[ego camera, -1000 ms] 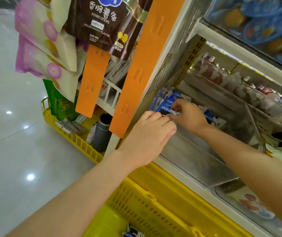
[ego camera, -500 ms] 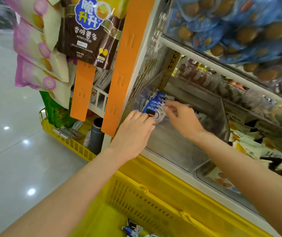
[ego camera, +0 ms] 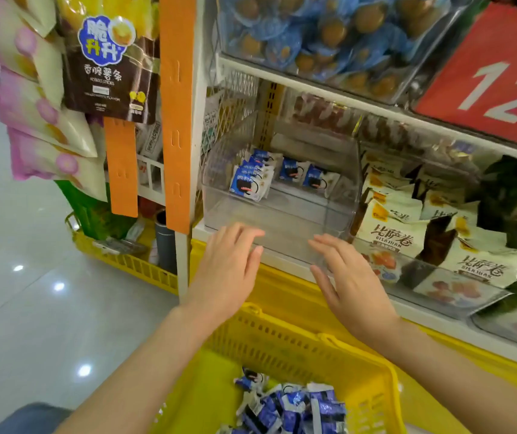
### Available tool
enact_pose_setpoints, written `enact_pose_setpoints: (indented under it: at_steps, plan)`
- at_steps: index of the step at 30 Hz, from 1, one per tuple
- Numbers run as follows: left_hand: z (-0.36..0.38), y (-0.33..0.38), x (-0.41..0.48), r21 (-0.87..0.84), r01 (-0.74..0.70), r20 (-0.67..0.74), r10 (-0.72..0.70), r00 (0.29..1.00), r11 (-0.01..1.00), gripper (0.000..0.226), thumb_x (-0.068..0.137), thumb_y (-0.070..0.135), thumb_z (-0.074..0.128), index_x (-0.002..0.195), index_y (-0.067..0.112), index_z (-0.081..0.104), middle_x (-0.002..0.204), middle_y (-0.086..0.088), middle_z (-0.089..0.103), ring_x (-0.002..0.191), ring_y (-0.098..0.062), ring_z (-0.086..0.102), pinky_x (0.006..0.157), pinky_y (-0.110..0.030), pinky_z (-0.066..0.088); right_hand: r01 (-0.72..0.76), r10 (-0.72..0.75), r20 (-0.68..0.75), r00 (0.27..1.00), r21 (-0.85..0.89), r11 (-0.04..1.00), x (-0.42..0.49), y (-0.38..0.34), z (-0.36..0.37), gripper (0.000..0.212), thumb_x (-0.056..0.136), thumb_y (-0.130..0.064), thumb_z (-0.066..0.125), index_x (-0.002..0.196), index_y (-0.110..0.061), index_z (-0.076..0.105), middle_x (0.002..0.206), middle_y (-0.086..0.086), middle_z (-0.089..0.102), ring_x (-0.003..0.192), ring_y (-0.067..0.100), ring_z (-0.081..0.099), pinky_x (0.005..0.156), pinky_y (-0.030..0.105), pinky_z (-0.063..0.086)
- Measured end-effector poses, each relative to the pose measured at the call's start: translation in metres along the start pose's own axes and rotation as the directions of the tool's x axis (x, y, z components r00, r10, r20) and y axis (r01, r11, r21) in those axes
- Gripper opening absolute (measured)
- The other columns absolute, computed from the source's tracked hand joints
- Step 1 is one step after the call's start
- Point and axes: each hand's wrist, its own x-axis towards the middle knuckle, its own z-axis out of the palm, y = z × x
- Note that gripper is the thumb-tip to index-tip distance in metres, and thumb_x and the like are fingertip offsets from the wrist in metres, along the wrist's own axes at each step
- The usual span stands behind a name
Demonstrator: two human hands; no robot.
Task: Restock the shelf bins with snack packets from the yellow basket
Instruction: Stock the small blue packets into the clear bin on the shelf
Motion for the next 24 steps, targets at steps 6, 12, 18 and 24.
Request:
enact_pose_setpoints:
  at_steps: [6, 12, 18, 24]
  plan:
    - [0.050, 0.001, -0.064, 0.002, 0.078, 0.162, -0.078, 0.984, 0.997, 0.024, 0.097, 0.024, 0.040, 0.118, 0.022, 0.052, 0.113, 0.010, 0.046, 0.097, 0.005, 0.026, 0.090, -0.017, 0.025, -0.127, 0.120, 0.119, 0.986, 0.056, 0.990, -0.088, 0.008, 0.054, 0.033, 0.091, -0.019, 0.057, 0.123, -0.011, 0.056, 0.114, 0.004, 0.059, 0.105, 0.022, 0.058, 0.088, 0.029, 0.046]
    - [0.134, -0.027, -0.136, 0.132, 0.267, 0.592, -0.292, 0.751, 0.955, 0.029, 0.099, 0.021, 0.038, 0.126, 0.018, 0.047, 0.125, 0.001, 0.046, 0.113, -0.012, 0.043, 0.097, -0.025, 0.035, -0.368, 0.271, 0.685, 0.676, -0.005, 0.930, -0.172, 0.014, 0.147, 0.044, 0.101, -0.032, 0.032, 0.143, -0.021, 0.028, 0.142, -0.002, 0.035, 0.128, 0.014, 0.038, 0.104, 0.025, 0.034]
    - [0.177, -0.053, -0.207, 0.225, 0.406, 0.892, -0.356, 0.281, 0.886, 0.033, 0.097, 0.022, 0.045, 0.127, 0.010, 0.047, 0.136, -0.011, 0.044, 0.114, -0.025, 0.050, 0.094, -0.035, 0.040, -0.573, 0.206, 0.916, 0.345, 0.031, 0.819, -0.225, 0.019, 0.187, 0.048, 0.099, -0.028, 0.044, 0.144, -0.021, 0.027, 0.151, 0.001, 0.027, 0.131, 0.020, 0.039, 0.106, 0.032, 0.037]
    - [0.199, -0.062, -0.231, 0.251, 0.469, 0.946, -0.318, 0.069, 0.847, 0.049, 0.092, 0.025, 0.056, 0.136, 0.011, 0.040, 0.142, -0.007, 0.043, 0.126, -0.022, 0.045, 0.099, -0.030, 0.039, -0.526, 0.213, 0.923, 0.320, -0.014, 0.851, -0.238, 0.018, 0.206, 0.053, 0.097, -0.028, 0.050, 0.144, -0.020, 0.028, 0.149, 0.001, 0.029, 0.134, 0.022, 0.033, 0.108, 0.035, 0.034]
